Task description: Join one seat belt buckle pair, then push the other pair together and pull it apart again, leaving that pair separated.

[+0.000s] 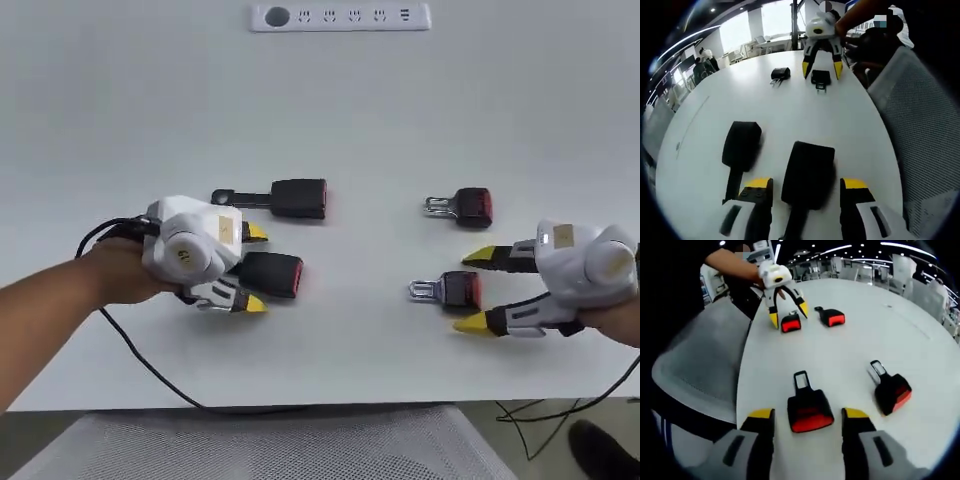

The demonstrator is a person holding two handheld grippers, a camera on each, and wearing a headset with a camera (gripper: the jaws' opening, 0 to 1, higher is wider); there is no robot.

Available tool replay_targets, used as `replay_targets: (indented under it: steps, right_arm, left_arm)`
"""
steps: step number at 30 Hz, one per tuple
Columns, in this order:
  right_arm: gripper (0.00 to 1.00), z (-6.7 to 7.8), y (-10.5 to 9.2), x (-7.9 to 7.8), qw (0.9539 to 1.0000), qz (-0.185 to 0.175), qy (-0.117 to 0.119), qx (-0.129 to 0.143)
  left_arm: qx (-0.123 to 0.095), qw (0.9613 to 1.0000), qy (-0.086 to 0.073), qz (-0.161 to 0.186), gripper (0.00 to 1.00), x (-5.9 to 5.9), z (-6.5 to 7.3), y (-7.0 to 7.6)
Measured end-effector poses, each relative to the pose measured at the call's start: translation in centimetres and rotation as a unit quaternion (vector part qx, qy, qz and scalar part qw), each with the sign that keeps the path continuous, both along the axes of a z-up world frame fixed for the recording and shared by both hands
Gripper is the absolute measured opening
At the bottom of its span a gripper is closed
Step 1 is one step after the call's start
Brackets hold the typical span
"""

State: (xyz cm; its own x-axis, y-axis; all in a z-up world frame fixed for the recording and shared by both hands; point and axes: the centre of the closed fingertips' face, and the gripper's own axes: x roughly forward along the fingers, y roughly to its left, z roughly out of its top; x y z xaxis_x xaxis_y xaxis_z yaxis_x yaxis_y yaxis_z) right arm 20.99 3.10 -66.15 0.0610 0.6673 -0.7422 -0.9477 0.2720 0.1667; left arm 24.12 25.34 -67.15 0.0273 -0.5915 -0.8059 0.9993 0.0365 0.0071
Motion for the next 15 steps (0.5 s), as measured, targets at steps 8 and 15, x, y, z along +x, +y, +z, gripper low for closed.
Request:
replay_targets:
  steps: [8, 15]
  right_arm:
    - [0.46, 0.11, 0.23, 0.17, 1.0, 0.008, 0.002, 0.004]
    - [0.37, 0.02, 0.38, 0.45, 1.0, 0.003, -0.006, 0.004]
  left_arm:
    - [-0.01, 0.9999, 0.005, 0.001, 0.48, -0.61, 0.49, 0.1]
    - [-0.015, 0.999, 0.002, 0.043, 0.43, -0.21, 0.75, 0.59]
